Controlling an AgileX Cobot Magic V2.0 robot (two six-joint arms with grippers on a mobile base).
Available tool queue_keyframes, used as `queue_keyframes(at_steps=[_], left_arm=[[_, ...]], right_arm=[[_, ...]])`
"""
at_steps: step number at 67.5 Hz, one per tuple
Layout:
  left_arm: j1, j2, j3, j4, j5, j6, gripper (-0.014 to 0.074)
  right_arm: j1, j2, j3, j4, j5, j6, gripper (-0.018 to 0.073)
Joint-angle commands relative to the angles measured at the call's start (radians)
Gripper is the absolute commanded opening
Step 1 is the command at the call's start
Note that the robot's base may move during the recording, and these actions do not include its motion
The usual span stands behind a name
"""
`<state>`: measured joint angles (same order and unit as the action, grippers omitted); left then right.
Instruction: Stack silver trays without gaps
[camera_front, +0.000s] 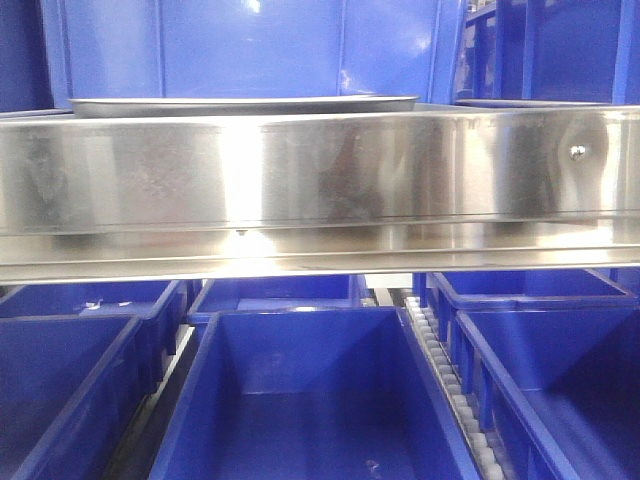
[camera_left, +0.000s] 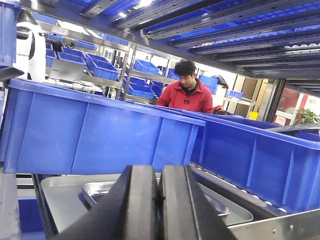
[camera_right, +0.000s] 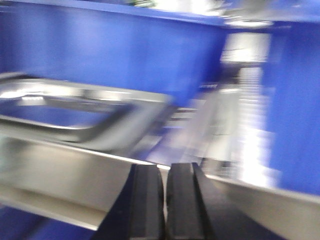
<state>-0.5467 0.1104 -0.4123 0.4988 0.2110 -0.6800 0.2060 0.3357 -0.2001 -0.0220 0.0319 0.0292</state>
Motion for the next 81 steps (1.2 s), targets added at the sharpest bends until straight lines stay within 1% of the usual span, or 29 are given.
queue_keyframes(at_steps=[1,4,10,16,21,23,25,81], left_arm=[[-0.007,-0.007,0.002,0.005,-0.016,-0.002,-0.0009],[-0.007,-0.007,0.002,0.005,-0.016,-0.002,-0.0009],[-0.007,-0.007,0.002,0.005,-0.016,-0.002,-0.0009],[-0.007,-0.007,0.002,0.005,-0.016,-0.002,-0.0009],[-0.007,-0.007,0.002,0.005,-0.016,-0.002,-0.0009],[-0.007,-0.007,0.002,0.005,-0.016,-0.002,-0.0009],[-0.007,-0.007,0.002,0.005,-0.018,-0.002,-0.0009],[-0.007,-0.007,0.002,0.005,-0.018,-0.002,-0.0009]], right_arm=[[-0.082,-0.059,0.047,0.022,-0.039,-0.037,-0.0007],[-0.113,-0.100,0.075,0.028,-0.039,-0.037,-0.0007],[-0.148,-0.181,0.134,0.044,-0.039,-0.029,-0.0007],[-0.158,-0.265,0.195,0.046,-0.039,-0.020,-0.0007],[-0.158,-0.336,0.200,0.046,-0.032,-0.020,-0.0007],[-0.158,-0.336,0.200,0.046,0.032,-0.020,-0.0007],[-0.158,-0.336,0.200,0.046,0.045,-0.020,-0.0007],[-0.153,-0.336,0.200,0.046,0.031,-0.020,-0.0007]])
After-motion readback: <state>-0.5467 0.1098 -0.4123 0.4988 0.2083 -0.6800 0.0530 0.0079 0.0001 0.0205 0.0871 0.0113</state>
